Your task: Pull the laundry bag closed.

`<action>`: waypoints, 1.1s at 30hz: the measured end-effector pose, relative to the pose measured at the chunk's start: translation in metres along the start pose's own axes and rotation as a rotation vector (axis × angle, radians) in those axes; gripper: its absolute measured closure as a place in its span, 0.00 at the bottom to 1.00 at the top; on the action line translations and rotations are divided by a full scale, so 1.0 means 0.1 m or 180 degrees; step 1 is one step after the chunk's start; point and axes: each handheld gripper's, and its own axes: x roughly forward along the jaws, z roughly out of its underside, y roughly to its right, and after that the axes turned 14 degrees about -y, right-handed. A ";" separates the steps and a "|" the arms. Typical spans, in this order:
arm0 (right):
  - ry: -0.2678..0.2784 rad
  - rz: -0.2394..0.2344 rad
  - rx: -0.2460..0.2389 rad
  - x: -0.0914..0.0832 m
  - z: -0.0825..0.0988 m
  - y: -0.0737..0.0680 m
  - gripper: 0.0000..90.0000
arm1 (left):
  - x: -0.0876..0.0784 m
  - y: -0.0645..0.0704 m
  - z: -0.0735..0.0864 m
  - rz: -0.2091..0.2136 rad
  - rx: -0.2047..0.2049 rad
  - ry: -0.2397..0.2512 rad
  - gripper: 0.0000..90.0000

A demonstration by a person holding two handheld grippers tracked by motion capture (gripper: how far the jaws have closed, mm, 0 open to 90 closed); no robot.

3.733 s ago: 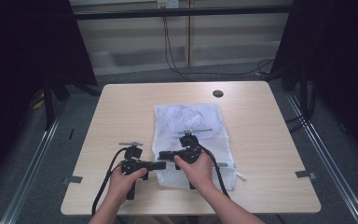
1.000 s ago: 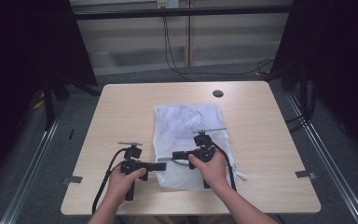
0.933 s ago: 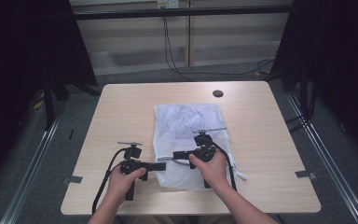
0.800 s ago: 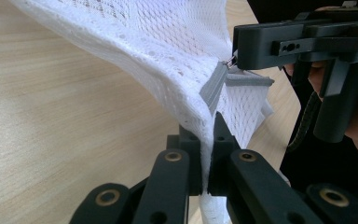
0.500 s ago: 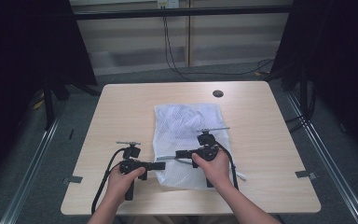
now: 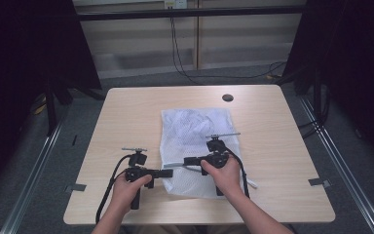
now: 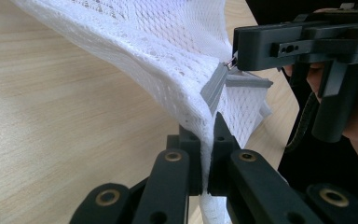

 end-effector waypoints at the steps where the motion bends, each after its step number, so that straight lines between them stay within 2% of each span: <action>1: -0.0003 -0.0002 0.0004 0.00 0.00 0.00 0.97 | 0.00 0.00 0.00 0.0003 -0.0004 0.0008 0.98; 5: -0.0006 0.0046 0.0007 -0.01 0.00 0.01 0.97 | -0.01 -0.01 0.00 -0.0034 -0.0017 0.0001 0.98; 10: 0.0013 0.0041 0.0002 -0.04 0.01 0.03 0.97 | -0.02 -0.01 0.00 -0.0030 0.0007 0.0013 0.98; 11: 0.0022 0.0028 0.0027 -0.05 0.01 0.03 0.97 | -0.01 0.00 0.00 0.0007 -0.0036 0.0020 0.98; 15: 0.0023 0.0037 0.0035 -0.06 0.01 0.04 0.97 | -0.02 -0.01 0.01 -0.0033 0.0000 -0.0002 0.98; 21: 0.0036 0.0049 0.0042 -0.10 0.02 0.07 0.97 | -0.02 -0.01 0.01 -0.0001 -0.0025 0.0003 0.98; 31: 0.0026 0.0028 0.0054 -0.11 0.02 0.07 0.97 | -0.02 -0.01 0.01 -0.0025 0.0006 -0.0022 0.98; 33: 0.0030 0.0086 0.0038 -0.12 0.03 0.09 0.97 | -0.03 -0.02 0.01 -0.0042 0.0017 -0.0028 0.98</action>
